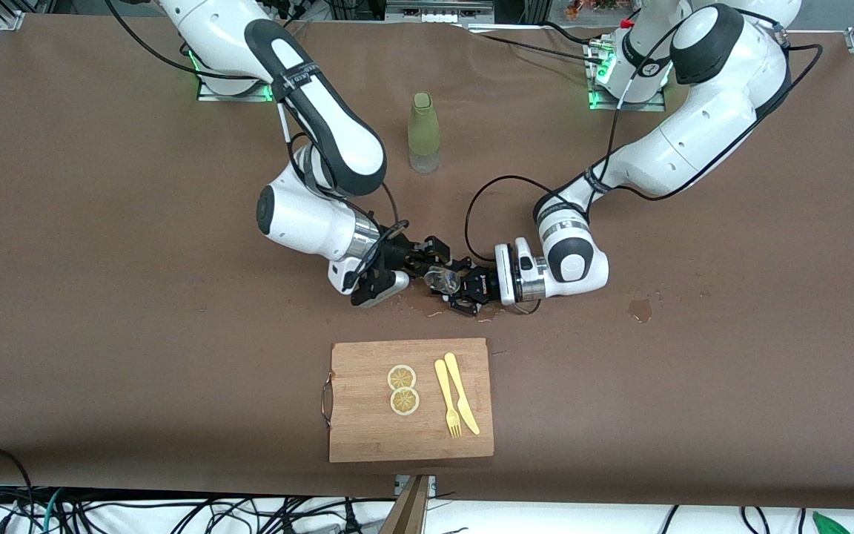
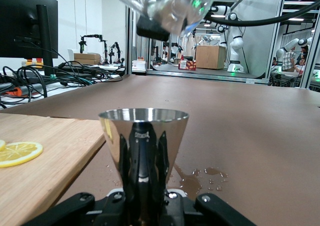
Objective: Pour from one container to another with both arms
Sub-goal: 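Pour from the beaker into the jigger by tilting the right gripper, then turn the beaker upright while the left gripper withdraws the jigger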
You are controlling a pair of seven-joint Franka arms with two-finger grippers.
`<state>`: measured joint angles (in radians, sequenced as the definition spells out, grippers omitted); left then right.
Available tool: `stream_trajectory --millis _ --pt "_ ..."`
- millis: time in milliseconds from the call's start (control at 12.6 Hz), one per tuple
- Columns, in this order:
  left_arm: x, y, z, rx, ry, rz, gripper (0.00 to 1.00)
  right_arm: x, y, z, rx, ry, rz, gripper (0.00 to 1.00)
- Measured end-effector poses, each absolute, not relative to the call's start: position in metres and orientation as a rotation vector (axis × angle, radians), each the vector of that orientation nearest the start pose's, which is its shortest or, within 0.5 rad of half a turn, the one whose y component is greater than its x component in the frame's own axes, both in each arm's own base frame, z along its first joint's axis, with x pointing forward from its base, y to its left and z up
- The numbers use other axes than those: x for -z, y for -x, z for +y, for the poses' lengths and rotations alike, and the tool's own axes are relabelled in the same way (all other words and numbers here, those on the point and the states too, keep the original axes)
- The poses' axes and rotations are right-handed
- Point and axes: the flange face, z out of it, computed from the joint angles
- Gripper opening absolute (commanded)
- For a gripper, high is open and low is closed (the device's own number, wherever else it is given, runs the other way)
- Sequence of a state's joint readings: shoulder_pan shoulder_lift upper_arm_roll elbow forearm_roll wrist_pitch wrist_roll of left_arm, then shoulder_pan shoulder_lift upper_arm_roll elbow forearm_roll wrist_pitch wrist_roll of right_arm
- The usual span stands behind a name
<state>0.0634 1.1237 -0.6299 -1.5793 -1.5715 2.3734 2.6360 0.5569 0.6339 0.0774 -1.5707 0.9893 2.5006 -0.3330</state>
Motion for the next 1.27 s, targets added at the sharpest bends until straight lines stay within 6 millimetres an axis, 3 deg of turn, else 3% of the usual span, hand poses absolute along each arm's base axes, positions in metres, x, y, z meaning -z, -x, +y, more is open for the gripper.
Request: stream_trajectory --millis 476,874,1032,1271 --pt "-0.095 -0.61 -0.322 -1.232 -1.478 -1.154 0.0 -0.302 -0.597 0.333 0.234 2.567 -0.661 0.31" --pt "-0.148 -0.634 -0.307 -1.221 -1.518 -1.093 0.0 -0.268 -0.618 0.216 0.315 2.505 -1.067 0.31" --pt "-0.162 -0.647 -0.279 -1.226 -1.57 -1.081 0.0 -0.257 -0.624 0.169 0.354 2.457 -1.23 0.31" --pt "-0.174 -0.665 -0.208 -1.261 -1.632 -1.067 0.0 -0.247 -0.63 0.104 0.421 2.371 -1.46 0.32"
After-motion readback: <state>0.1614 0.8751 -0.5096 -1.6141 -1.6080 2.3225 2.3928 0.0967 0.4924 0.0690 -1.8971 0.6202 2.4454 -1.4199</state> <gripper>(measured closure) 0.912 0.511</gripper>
